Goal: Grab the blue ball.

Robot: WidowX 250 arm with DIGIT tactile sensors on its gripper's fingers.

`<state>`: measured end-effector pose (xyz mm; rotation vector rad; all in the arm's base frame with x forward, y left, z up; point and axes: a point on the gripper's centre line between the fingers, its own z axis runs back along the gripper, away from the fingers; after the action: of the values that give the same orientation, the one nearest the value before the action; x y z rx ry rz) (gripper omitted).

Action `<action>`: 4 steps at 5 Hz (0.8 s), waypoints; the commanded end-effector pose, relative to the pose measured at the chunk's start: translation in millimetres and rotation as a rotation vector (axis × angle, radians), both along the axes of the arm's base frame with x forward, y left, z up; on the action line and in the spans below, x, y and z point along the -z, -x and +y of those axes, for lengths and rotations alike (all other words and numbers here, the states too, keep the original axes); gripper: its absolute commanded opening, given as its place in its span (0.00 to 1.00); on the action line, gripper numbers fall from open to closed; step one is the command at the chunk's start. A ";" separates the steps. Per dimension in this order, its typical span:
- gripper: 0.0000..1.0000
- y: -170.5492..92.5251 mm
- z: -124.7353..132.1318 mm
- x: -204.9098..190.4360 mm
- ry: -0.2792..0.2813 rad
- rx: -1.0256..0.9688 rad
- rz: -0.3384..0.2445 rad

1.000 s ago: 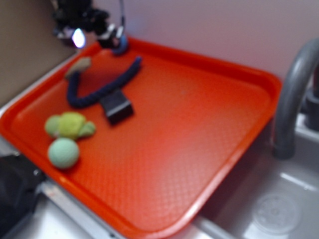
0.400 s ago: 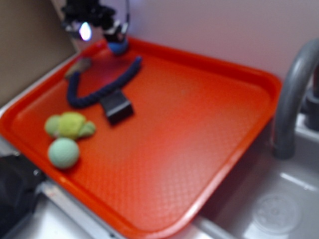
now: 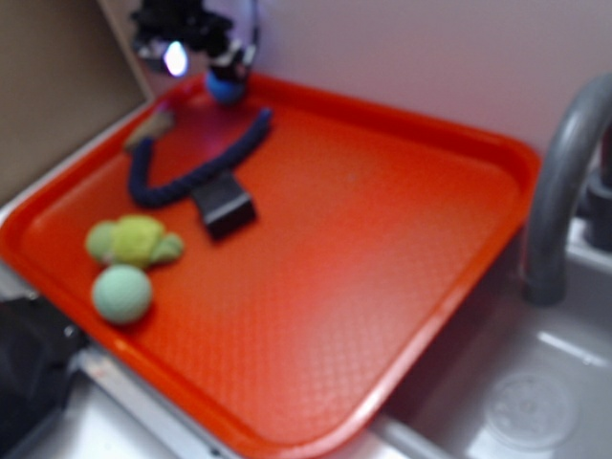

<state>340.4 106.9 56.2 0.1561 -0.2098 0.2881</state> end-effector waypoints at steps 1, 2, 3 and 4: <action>0.98 -24.3 3.9 -10.4 -0.054 0.021 -0.052; 0.00 -22.1 2.8 -2.6 -0.060 0.017 -0.027; 0.00 -18.9 -0.2 5.9 -0.068 0.033 0.000; 0.00 -18.7 -1.0 9.2 -0.079 0.041 0.007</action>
<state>347.5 105.4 31.2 0.2307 -0.1598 0.2403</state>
